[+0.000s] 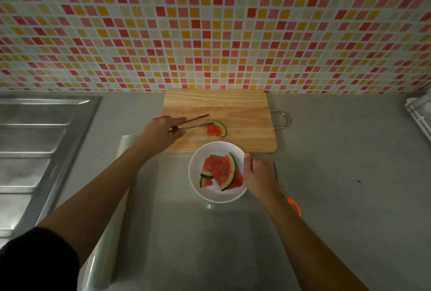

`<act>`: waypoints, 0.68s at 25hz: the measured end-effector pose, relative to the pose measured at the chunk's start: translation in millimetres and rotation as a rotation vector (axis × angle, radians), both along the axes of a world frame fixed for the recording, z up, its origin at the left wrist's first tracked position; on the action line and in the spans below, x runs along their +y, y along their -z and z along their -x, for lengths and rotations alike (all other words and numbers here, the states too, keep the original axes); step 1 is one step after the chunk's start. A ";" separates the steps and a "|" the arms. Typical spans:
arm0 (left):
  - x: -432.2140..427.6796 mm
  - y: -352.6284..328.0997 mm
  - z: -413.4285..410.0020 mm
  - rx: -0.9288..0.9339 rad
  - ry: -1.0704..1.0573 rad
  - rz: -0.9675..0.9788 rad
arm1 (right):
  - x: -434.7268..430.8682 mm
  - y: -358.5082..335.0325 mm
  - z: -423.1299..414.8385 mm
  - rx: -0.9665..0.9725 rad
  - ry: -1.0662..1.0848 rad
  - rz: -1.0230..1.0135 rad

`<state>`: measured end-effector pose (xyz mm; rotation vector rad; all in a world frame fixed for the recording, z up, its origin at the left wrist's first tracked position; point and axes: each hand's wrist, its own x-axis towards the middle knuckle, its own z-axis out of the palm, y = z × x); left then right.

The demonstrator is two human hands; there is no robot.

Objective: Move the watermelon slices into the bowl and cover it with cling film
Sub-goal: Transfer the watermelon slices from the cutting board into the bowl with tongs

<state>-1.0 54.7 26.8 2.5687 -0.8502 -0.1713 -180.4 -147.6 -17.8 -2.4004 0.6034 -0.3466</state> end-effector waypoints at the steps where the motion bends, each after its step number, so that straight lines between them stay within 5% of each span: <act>1: 4.1 -0.5 -1.0 -0.020 0.054 0.014 | -0.7 0.3 0.2 -0.002 -0.003 0.006; 9: 0.3 7.3 16.6 -0.579 0.394 -0.124 | -0.8 5.9 -1.0 0.110 0.003 -0.031; 17: -5.9 5.8 25.1 -0.514 0.317 -0.156 | 0.7 5.4 -1.2 0.065 0.034 -0.020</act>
